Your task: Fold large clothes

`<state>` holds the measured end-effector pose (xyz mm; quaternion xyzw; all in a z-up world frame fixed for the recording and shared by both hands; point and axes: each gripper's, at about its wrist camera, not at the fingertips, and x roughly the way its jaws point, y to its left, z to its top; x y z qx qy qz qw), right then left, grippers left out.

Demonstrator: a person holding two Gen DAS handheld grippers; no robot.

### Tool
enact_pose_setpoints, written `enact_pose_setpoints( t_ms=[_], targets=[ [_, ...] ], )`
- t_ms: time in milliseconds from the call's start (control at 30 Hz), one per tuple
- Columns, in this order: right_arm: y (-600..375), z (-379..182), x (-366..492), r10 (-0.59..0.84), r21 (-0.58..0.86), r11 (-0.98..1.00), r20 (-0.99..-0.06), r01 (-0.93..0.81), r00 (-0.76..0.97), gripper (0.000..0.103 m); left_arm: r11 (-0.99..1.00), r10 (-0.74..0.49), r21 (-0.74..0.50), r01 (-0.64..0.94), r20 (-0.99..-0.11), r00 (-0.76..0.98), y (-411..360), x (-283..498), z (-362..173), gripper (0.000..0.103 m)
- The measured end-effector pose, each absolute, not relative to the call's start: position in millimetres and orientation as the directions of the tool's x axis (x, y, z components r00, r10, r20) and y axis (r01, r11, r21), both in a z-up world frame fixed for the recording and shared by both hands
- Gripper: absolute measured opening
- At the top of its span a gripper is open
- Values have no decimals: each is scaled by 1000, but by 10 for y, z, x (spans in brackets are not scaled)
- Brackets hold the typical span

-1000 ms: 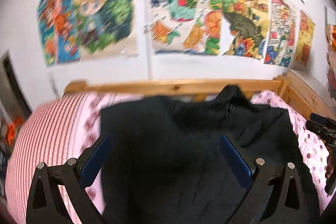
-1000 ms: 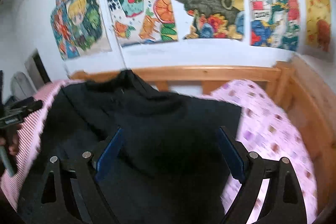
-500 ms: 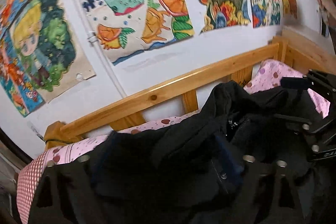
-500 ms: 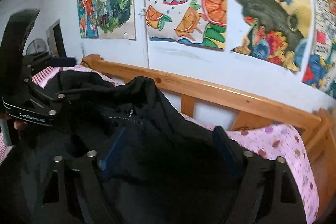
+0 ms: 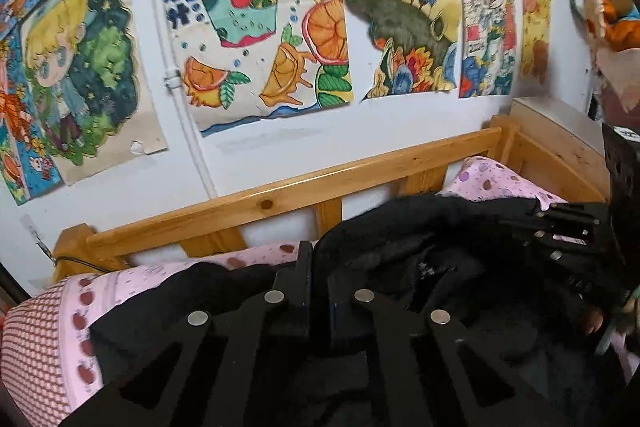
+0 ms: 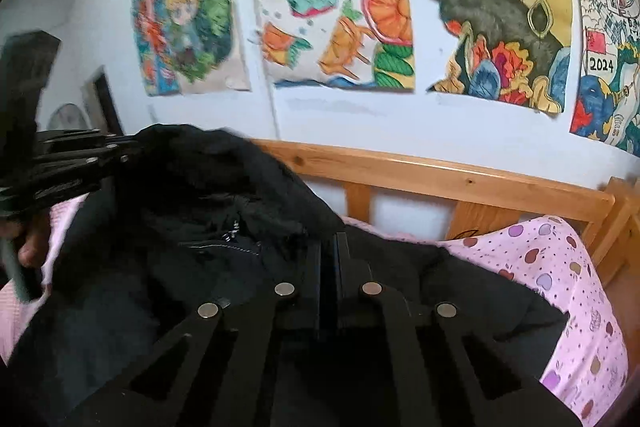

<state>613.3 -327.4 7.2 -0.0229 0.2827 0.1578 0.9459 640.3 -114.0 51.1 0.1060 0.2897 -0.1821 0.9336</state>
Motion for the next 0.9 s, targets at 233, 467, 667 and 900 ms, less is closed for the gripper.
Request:
enact_pose_setpoints(
  t_ms=[233,467,667,900],
  targets=[
    [-3119,-274,5802,265,-41,921,-664,-387,700,5,808,-304,202,553,-661,686,-988,5840,9,6],
    [-3125,-693,6028,191,-9,952,-760,-305,621,5,812,-245,192,551,-745,620,-1130,5962,-480,6],
    [-3148,-916,6165,179,12,963,-777,-270,603,5,844,-247,115,524,-784,569,-1135,6229,-784,6],
    [-3309,-552,5852,240,106,966,-695,-234,678,6,806,-393,47,590,-702,594,-1010,5932,-429,25]
  ],
)
